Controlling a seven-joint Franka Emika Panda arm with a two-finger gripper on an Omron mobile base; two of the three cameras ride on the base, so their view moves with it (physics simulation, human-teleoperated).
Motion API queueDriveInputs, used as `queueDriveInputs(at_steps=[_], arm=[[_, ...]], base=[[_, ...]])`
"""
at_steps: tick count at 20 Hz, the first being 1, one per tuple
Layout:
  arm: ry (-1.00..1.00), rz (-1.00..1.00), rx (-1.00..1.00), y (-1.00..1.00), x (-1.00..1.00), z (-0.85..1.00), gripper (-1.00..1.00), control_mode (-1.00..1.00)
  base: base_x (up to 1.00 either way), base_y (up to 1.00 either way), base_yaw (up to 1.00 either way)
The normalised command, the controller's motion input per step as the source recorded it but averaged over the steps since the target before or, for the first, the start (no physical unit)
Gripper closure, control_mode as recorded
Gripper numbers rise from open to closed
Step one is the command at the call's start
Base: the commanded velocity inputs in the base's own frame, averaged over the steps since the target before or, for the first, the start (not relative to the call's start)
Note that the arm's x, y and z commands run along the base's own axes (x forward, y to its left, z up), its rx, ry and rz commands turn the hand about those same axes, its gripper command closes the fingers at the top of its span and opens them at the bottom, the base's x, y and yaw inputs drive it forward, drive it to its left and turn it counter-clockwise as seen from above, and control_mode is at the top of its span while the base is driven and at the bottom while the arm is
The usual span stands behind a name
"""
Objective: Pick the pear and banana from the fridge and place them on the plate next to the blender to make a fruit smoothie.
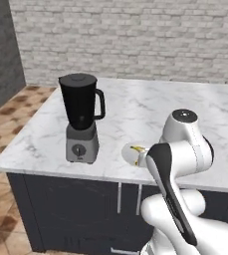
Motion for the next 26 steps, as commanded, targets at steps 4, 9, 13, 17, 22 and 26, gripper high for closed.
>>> queueDriveInputs(at_steps=[4, 9, 13, 17, 22, 26], arm=[[0.00, 0.00, 0.00, 0.00, 0.00, 0.00, 1.00, 1.00], [0.10, -0.15, 0.09, -0.39, 0.47, -0.14, 1.00, -1.00], [0.17, -0.18, 0.03, -0.40, 0.96, -0.51, 1.00, -1.00], [0.15, -0.06, 0.06, -0.57, 1.00, -0.53, 1.00, -1.00], [0.11, 0.00, 0.03, -0.14, 1.00, -0.57, 1.00, -1.00], [0.11, 0.00, 0.00, -0.02, 0.86, -0.38, 1.00, -1.00]], base=[[0.82, 0.04, -0.28], [0.34, 0.00, -0.12], [0.00, 0.00, 0.00], [0.00, 0.00, 0.00], [0.00, 0.00, 0.00], [0.00, 0.00, 0.00]])
